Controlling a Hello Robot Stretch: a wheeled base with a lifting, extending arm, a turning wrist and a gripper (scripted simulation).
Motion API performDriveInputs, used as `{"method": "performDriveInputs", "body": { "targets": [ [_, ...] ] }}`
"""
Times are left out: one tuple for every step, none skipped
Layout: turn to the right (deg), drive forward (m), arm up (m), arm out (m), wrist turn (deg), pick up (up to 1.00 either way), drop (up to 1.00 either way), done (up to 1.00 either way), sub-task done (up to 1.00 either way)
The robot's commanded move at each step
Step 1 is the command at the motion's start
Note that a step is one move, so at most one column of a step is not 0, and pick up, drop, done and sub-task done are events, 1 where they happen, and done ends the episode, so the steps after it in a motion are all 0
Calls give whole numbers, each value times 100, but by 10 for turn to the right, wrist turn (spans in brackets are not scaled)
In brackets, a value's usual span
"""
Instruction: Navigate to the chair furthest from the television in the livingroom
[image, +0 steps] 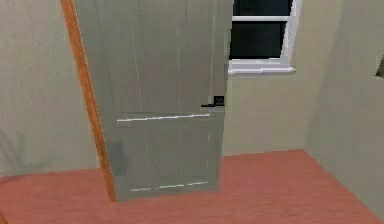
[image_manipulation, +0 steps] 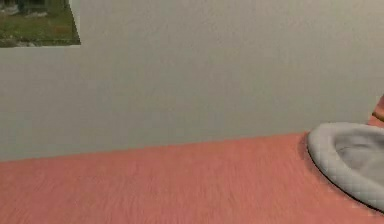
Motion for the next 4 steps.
{"method": "performDriveInputs", "body": {
  "targets": [
    [-240, 0, 0, 0, 0, 0, 0, 0, 0],
    [0, 65, 0, 0, 0, 0, 0, 0, 0],
    [-450, 0, 0, 0, 0, 0, 0, 0, 0],
    [-30, 0, 0, 0, 0, 0, 0, 0, 0]
  ]
}}
